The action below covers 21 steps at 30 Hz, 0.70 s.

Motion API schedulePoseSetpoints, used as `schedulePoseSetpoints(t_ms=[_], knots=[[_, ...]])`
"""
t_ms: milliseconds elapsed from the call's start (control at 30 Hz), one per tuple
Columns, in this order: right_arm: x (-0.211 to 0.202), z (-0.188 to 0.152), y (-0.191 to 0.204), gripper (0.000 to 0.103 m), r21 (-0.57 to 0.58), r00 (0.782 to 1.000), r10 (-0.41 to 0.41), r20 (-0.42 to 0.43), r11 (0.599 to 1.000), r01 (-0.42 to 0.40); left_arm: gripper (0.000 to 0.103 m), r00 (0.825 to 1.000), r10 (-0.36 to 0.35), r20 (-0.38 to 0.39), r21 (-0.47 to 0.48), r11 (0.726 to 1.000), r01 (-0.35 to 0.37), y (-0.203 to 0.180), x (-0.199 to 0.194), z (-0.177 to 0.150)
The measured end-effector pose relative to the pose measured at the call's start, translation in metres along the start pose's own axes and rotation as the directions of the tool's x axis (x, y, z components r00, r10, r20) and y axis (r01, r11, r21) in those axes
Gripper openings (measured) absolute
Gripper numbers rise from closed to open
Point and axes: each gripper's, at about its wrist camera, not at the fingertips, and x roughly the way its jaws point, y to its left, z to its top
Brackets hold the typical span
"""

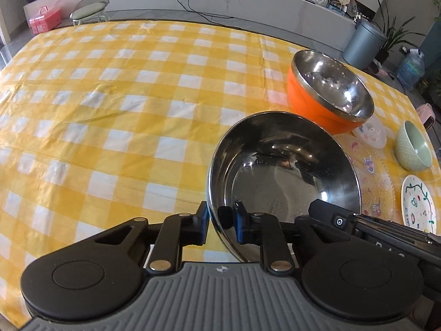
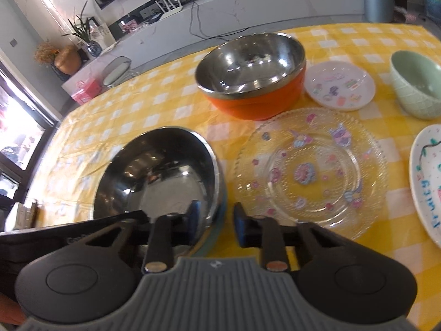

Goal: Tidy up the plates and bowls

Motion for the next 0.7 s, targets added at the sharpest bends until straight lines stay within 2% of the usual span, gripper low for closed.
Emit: schedulePoseSetpoints(t_ms=[200,333,700], knots=[[-0.004,-0.003,-0.002,0.013,0.019,1.0,-0.023,-0.01,1.0,0.023,0.015,1.0,0.002,-0.001,0.004,1.0,-0.002,-0.003,-0.01,0.0],[-0.013,-0.003,-0.004,0.011,0.048,1.0,0.004,-0.011,0.999,-0.004,0.014,1.0,0.011,0.026,0.0,1.0,-0.011,-0.006,-0.027,0.0],[-0.071,-0.016,-0.009,0.009,0.068,0.999,0.04,0.031,0.997,-0.042,0.014,0.997,-0.027,0.068,-0.056,0.998,0.031,-0.02,-0.077,-0.019]])
